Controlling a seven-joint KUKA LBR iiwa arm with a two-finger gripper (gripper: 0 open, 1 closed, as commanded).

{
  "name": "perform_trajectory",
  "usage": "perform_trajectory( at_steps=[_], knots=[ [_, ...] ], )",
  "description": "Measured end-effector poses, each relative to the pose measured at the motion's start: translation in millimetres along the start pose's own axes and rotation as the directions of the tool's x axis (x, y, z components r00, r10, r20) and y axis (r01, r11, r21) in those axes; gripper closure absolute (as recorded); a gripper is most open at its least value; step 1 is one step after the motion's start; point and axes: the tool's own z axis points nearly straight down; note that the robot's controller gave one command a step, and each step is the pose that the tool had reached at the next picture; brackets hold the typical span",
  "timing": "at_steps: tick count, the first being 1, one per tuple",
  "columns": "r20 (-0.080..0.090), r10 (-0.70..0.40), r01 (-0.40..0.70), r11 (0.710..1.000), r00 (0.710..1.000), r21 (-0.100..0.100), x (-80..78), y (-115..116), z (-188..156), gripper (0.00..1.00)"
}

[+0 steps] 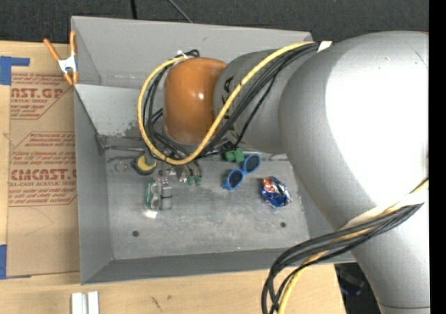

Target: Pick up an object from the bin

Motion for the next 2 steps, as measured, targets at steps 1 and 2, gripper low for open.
perform_trajectory(
  at_steps=[1, 2],
  knots=[
    [-0.001, -0.001, 0.001, 1.000, 1.000, -0.002, -1.5, 2, -6, 1.00],
    [0.009, -0.099, 0.099, 0.995, 0.995, -0.001, -0.4, 34, -171, 1.00]
  ],
)
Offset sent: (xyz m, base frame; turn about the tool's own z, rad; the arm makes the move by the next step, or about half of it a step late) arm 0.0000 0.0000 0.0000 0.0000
